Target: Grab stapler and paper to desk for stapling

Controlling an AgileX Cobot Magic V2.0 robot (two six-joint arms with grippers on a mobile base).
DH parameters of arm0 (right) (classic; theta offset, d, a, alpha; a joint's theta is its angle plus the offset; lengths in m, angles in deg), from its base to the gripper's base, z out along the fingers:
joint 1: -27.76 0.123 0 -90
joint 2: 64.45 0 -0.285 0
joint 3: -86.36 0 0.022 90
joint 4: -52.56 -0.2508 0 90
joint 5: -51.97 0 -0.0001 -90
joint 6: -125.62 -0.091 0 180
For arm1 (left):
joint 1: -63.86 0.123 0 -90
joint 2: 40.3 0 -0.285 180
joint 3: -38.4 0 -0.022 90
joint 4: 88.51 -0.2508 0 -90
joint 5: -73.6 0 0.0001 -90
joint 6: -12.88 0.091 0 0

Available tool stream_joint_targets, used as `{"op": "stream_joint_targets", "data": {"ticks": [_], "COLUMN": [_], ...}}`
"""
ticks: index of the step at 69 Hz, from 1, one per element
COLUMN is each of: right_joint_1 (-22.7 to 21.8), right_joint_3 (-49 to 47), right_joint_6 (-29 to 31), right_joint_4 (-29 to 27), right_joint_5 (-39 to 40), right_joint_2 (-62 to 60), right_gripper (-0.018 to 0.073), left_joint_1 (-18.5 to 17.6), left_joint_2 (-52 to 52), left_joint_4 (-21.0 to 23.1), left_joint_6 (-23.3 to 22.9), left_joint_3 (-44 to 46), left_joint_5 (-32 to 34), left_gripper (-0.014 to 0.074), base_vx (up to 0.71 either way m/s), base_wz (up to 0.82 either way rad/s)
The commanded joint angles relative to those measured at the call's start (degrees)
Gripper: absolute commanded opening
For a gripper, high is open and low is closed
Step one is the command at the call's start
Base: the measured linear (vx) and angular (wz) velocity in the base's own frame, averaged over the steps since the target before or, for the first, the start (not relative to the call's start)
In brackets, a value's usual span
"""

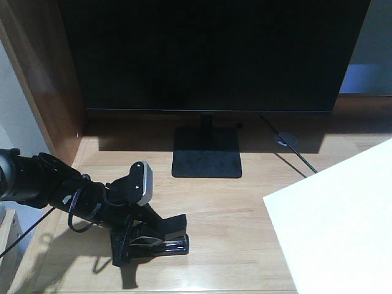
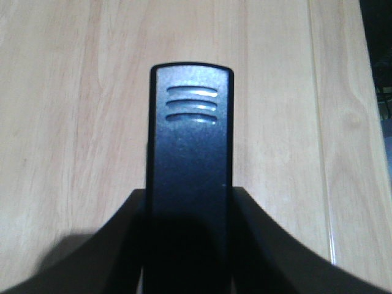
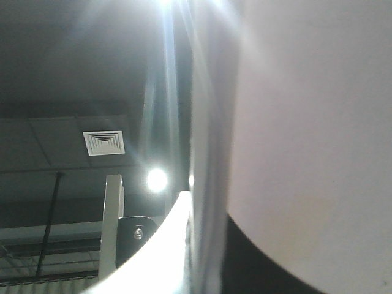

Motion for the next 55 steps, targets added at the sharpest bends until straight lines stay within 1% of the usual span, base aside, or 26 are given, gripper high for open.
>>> {"op": "stream_joint_targets", "data": {"ticks": [1,7,14,19,20,26,28,33,39,45,55], "right_joint_1": [-0.23,-0.23,-0.23,-0.23,-0.23,-0.23,-0.23,-0.23,-0.23,-0.23,-0.23], "right_joint_3": [-1.74,-1.74,-1.74,-1.74,-1.74,-1.74,-1.74,-1.74,-1.74,-1.74,-1.74], "right_joint_6": [0.34,0.34,0.34,0.34,0.34,0.34,0.34,0.34,0.34,0.34,0.34], "right_joint_4": [-1.23,-1.23,-1.23,-1.23,-1.23,-1.23,-1.23,-1.23,-1.23,-1.23,-1.23], "right_joint_5": [6.71,6.71,6.71,6.71,6.71,6.71,6.71,6.71,6.71,6.71,6.71], "right_joint_2": [0.77,0.77,0.77,0.77,0.77,0.77,0.77,0.77,0.77,0.77,0.77], "right_gripper": [-0.0006,-0.0006,-0.0006,-0.0006,-0.0006,-0.0006,-0.0006,-0.0006,-0.0006,-0.0006,-0.0006], "left_joint_1": [-0.05,-0.05,-0.05,-0.05,-0.05,-0.05,-0.05,-0.05,-0.05,-0.05,-0.05], "left_joint_2": [-2.31,-2.42,-2.42,-2.42,-2.42,-2.42,-2.42,-2.42,-2.50,-2.61,-4.20], "left_joint_4": [2.65,2.65,2.65,2.65,2.65,2.65,2.72,3.03,3.71,3.52,3.28], "left_joint_6": [1.07,0.30,-2.01,-3.37,-3.83,-5.10,-5.93,-7.74,-9.97,-10.86,-10.91], "left_joint_3": [1.26,1.26,1.26,1.26,1.26,1.26,1.26,1.26,1.26,1.26,1.26], "left_joint_5": [-1.31,-1.31,-1.69,-1.69,-1.69,-1.69,-1.69,-1.69,-1.50,-1.50,-1.24], "left_gripper": [0.0120,0.0183,0.0281,0.0363,0.0393,0.0501,0.0556,0.0650,0.0736,0.0731,0.0706], "base_vx": [0.00,0.00,0.00,0.00,0.00,0.00,0.00,0.00,0.00,0.00,0.00], "base_wz": [0.00,0.00,0.00,0.00,0.00,0.00,0.00,0.00,0.00,0.00,0.00]}}
